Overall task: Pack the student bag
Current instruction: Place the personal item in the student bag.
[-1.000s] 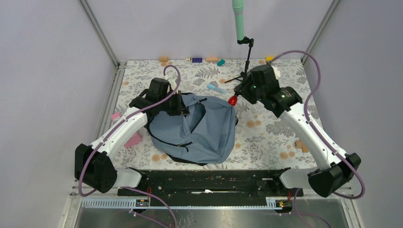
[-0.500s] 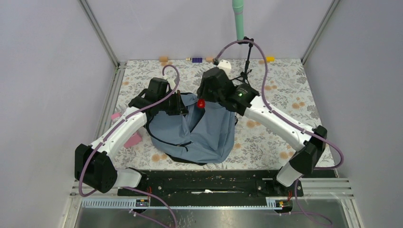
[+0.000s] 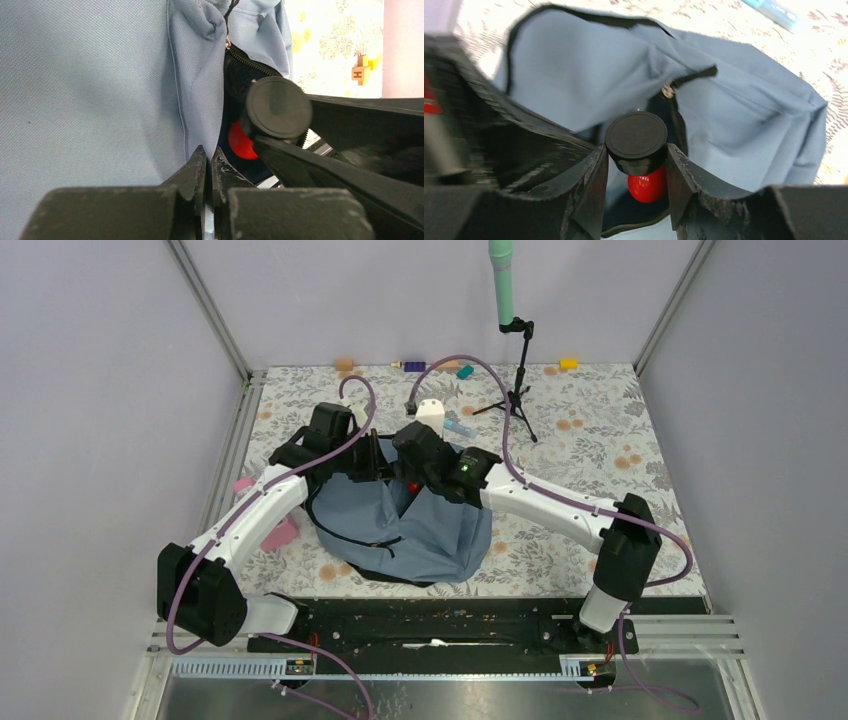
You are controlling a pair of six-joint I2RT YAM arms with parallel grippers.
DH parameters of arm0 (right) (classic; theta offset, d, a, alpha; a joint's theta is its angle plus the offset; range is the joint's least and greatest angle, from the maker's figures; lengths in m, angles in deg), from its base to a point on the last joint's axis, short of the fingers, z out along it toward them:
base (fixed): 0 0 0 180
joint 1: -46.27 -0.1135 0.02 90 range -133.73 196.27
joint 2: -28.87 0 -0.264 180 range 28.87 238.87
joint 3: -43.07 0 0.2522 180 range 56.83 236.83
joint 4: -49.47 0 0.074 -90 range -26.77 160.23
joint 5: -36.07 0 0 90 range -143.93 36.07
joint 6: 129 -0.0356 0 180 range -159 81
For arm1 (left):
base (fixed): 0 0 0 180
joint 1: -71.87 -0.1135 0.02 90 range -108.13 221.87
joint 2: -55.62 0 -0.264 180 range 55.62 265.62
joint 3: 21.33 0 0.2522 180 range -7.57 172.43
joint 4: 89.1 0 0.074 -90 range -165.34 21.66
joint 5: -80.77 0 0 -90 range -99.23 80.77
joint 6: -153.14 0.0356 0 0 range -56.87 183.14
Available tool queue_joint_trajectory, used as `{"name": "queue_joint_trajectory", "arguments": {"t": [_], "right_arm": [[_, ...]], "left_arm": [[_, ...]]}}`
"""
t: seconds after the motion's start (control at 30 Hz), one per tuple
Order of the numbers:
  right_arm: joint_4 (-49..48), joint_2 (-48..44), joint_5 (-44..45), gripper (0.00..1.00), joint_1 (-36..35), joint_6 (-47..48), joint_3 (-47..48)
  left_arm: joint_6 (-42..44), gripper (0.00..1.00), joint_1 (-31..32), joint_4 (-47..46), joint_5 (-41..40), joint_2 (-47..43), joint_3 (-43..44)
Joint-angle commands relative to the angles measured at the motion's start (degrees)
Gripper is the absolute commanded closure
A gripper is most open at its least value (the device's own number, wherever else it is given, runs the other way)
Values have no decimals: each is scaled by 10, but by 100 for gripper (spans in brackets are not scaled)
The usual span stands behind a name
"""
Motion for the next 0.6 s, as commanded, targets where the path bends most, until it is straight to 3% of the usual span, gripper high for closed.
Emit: {"name": "queue_joint_trajectory", "arguments": {"t": [0.0, 0.3, 0.57], "right_arm": [[-36, -14, 50, 63, -3, 37, -53], [-18, -7, 45, 57, -14, 90, -56], [-47, -32, 10, 21, -15, 102, -78]], "left_arm": [[3, 100, -12, -58, 2, -23, 18], [4, 100, -15, -57, 0, -19, 18], [4, 100, -17, -57, 0, -17, 18]]}}
